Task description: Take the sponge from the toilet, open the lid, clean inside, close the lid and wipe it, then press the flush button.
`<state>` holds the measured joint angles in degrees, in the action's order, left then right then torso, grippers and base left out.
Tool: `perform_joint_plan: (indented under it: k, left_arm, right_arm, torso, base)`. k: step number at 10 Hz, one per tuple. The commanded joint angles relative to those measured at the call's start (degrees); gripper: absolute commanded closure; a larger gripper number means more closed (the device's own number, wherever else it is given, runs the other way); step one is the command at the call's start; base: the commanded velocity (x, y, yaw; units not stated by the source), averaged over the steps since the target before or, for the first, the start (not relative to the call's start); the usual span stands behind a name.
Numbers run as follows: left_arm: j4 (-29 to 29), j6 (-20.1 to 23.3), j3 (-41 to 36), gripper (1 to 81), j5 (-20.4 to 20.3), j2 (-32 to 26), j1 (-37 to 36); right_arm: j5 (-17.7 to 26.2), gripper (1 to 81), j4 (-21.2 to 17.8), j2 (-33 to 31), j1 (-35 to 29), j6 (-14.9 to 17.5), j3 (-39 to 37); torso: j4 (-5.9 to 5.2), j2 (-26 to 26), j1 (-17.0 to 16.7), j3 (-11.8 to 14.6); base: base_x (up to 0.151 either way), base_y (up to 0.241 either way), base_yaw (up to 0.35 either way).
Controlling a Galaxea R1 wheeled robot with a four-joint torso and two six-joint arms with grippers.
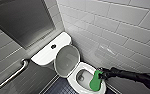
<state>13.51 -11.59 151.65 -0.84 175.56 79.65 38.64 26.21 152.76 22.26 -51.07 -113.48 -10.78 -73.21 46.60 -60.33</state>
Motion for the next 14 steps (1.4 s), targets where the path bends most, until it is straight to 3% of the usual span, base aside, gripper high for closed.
perform_joint_plan:
  k: [1,3,7,9,11,14]
  left_arm:
    - [0.47,0.52,-0.04,1.0,4.71,0.15,1.34]
    - [0.46,0.52,0.05,1.0,4.71,-0.03,1.34]
    - [0.47,0.52,0.05,1.0,4.71,0.24,1.34]
    - [0.38,1.31,0.05,1.0,4.71,0.50,1.34]
    - [0.38,1.31,0.23,1.0,4.71,0.59,1.34]
    - [0.38,1.31,0.31,1.0,4.71,0.50,1.34]
  right_arm:
    - [3.89,81.1,7.54,-5.33,-3.23,-8.17,9.78]
    - [4.42,81.1,9.83,-7.27,-1.38,-10.72,12.68]
    - [4.25,81.1,10.44,-10.70,3.11,-11.34,16.72]
    - [4.16,81.1,12.72,-10.09,3.37,-13.35,19.26]
    - [4.07,81.1,13.60,-7.55,0.48,-14.85,22.35]
    - [4.42,81.1,13.96,-2.87,-6.81,-15.29,16.20]
  torso:
    - [0.00,0.00,0.00,0.00]
    - [0.00,0.00,0.00,0.00]
    - [0.00,0.00,0.00,0.00]
    - [0.00,0.00,0.00,0.00]
    - [0.00,0.00,0.00,0.00]
    - [0.00,0.00,0.00,0.00]
  base:
    - [0.000,0.000,0.000]
    - [0.000,0.000,0.000]
    - [0.000,0.000,0.000]
    - [0.000,0.000,0.000]
    - [0.000,0.000,0.000]
    - [0.000,0.000,0.000]
